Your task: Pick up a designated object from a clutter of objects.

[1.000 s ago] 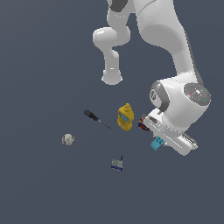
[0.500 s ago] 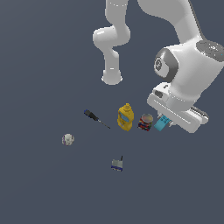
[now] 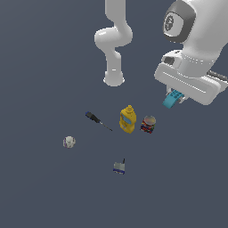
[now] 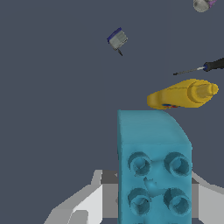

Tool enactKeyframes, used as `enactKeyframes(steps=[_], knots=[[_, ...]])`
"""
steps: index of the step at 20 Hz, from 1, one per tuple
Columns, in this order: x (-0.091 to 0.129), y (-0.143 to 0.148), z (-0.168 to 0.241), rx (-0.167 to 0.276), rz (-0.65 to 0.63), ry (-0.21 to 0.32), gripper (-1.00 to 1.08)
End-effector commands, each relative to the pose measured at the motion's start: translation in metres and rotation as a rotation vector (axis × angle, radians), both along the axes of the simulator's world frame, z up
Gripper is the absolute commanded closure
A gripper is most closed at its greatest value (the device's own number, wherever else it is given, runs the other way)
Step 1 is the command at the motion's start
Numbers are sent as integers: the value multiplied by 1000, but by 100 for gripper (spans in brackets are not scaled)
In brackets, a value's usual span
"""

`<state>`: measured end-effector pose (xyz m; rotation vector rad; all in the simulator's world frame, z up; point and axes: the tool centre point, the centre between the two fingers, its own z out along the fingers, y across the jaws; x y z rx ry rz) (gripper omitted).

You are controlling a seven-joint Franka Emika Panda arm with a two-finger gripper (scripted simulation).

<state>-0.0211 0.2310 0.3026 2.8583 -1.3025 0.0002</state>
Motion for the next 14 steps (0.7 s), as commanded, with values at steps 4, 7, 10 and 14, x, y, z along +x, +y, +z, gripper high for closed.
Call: enactKeyframes(steps=[4,7,10,14], knots=[[-23,3,44,0,0,0,108],[-32,5,61,0,0,0,108],[-38,6,74,0,0,0,108],[-42,7,83,0,-1,0,108]])
